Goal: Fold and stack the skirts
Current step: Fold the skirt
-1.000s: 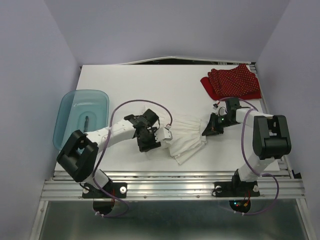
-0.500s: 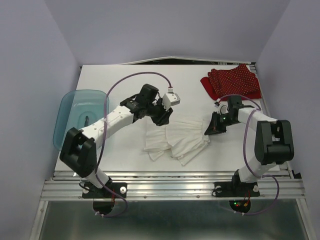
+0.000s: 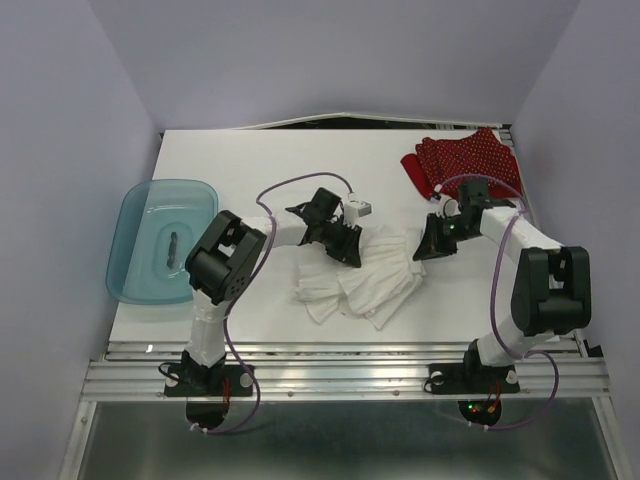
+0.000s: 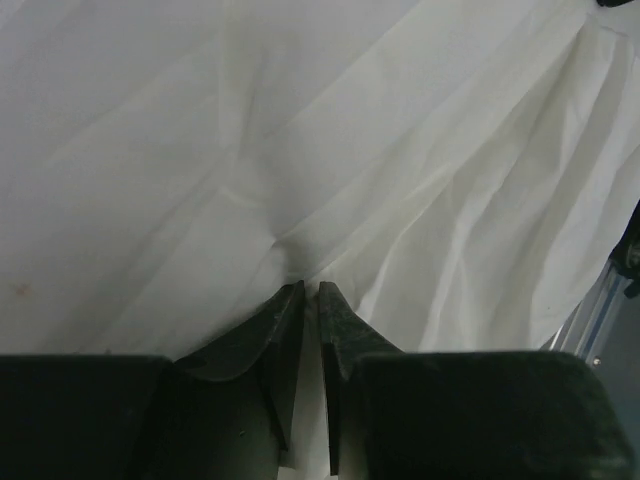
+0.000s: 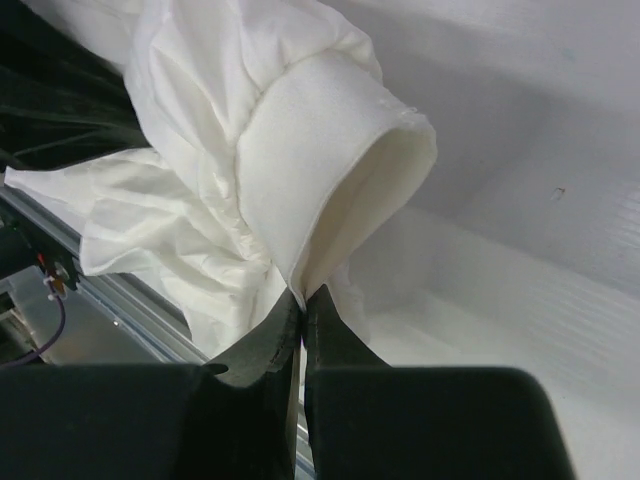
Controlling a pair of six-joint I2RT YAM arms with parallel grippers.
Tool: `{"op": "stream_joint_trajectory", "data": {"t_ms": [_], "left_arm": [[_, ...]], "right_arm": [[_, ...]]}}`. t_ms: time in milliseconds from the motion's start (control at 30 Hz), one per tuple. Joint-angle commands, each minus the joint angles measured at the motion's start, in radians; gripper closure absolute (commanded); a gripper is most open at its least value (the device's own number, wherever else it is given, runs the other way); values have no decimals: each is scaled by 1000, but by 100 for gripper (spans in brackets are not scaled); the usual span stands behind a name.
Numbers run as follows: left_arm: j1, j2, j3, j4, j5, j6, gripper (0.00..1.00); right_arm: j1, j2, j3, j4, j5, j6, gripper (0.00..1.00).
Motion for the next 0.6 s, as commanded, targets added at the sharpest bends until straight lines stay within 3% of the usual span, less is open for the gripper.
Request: {"op": "stream_joint_trajectory", "data": {"t_ms": [0,167,267,400,567], "left_arm": [[-4,82,47,-76,-83,-9,74],[-44,79,80,-84,-85,17,73],[-52,-4,57,-86,-53,37,65],[12,-183,-41,-40,-7,35,58],[101,-345,-147,-102,-51,86,58]], "right_arm": [[-4,-79,96,-33,17,-48,99],[-4,-88,134,-56,3,-54,99],[-4,-94,156,-74,0,-71,99],[-4,-103,182,-91,37,-99,99],[-4,-85,240,-132,90,-128,99]]}}
